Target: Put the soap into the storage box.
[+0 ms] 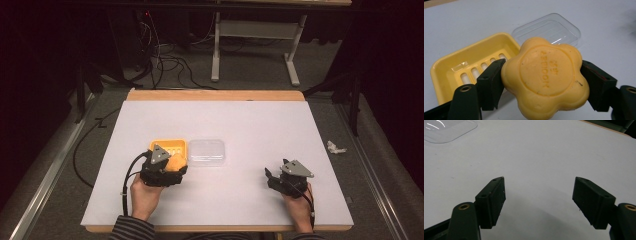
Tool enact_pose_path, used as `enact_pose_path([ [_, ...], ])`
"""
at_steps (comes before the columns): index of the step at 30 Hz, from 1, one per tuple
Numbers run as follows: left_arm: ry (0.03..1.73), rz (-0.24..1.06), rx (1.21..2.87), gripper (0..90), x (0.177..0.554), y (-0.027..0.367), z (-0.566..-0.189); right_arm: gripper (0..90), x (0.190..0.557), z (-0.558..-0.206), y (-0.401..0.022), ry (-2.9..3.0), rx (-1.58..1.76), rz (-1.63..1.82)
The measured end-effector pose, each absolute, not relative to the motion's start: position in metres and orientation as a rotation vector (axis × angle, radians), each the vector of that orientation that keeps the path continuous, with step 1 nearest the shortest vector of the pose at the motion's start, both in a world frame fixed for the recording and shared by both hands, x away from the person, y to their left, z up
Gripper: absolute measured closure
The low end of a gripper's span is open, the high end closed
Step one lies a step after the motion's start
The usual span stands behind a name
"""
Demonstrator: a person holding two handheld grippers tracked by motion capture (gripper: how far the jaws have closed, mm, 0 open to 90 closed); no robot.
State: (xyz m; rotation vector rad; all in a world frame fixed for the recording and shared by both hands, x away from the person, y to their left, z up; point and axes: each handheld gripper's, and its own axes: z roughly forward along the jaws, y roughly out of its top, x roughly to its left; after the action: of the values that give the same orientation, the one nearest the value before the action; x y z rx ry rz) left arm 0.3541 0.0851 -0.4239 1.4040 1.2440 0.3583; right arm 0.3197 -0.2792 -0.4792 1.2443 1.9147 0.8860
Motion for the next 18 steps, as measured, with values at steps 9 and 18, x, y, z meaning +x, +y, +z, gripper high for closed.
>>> enact_pose_path([
  [9, 1.261, 0.367, 1.388, 27.4, 0.362, 0.089, -0.422, 27.0, 0.32, -0.479, -0.279, 1.915, 1.243, 0.887],
  [18, 1.265, 0.378, 1.374, 27.4, 0.369, 0.09, -0.416, 27.0, 0.32, -0.479, -0.279, 1.916, 1.244, 0.885],
])
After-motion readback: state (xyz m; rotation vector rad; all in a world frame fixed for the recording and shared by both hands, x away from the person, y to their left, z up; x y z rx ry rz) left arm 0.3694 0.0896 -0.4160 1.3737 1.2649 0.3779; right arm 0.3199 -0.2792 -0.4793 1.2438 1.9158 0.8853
